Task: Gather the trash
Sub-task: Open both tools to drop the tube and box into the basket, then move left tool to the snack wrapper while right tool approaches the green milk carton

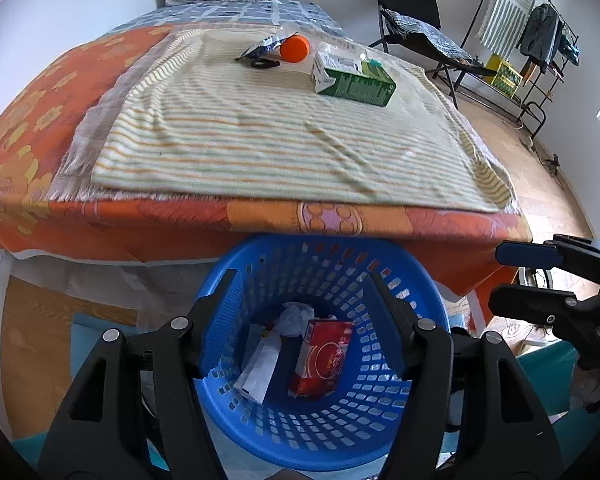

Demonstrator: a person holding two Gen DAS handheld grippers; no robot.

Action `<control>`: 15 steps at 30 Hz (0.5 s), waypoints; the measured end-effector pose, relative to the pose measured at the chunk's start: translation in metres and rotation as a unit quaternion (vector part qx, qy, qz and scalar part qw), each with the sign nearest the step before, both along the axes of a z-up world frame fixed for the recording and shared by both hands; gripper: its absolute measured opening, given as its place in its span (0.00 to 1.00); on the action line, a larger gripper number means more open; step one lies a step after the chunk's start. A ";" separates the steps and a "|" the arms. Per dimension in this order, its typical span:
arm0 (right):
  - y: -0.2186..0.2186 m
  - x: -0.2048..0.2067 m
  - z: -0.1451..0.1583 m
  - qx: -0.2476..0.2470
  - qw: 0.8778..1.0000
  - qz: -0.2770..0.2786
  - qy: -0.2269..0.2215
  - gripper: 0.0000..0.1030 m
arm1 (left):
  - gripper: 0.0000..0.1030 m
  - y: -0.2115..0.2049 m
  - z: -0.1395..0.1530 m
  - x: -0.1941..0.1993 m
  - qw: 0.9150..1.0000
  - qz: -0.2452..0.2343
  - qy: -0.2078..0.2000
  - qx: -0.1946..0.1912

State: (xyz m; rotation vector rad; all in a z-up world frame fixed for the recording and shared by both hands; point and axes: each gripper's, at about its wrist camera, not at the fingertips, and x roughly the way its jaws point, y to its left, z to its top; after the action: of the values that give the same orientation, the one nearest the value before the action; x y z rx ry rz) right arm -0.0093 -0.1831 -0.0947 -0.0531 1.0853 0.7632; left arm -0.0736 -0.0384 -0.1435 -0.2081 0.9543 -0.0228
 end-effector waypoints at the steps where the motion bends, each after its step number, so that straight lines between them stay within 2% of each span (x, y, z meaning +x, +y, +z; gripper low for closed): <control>1: 0.000 0.001 0.002 0.000 1.000 -0.002 -0.002 0.61 | 0.63 0.001 0.003 0.004 1.000 0.000 -0.001 -0.002; 11: -0.005 0.029 0.025 0.016 1.000 -0.016 -0.022 0.62 | 0.63 0.015 0.030 0.037 1.000 0.012 -0.017 -0.006; 15: -0.008 0.045 0.034 0.022 0.999 -0.025 -0.029 0.62 | 0.63 0.015 0.040 0.052 1.000 0.002 -0.026 0.014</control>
State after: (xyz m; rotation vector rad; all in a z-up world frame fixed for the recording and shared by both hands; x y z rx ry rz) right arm 0.0360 -0.1912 -0.0607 -0.0109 1.0109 0.7361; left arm -0.0213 -0.0237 -0.1033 -0.1823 0.9027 -0.0099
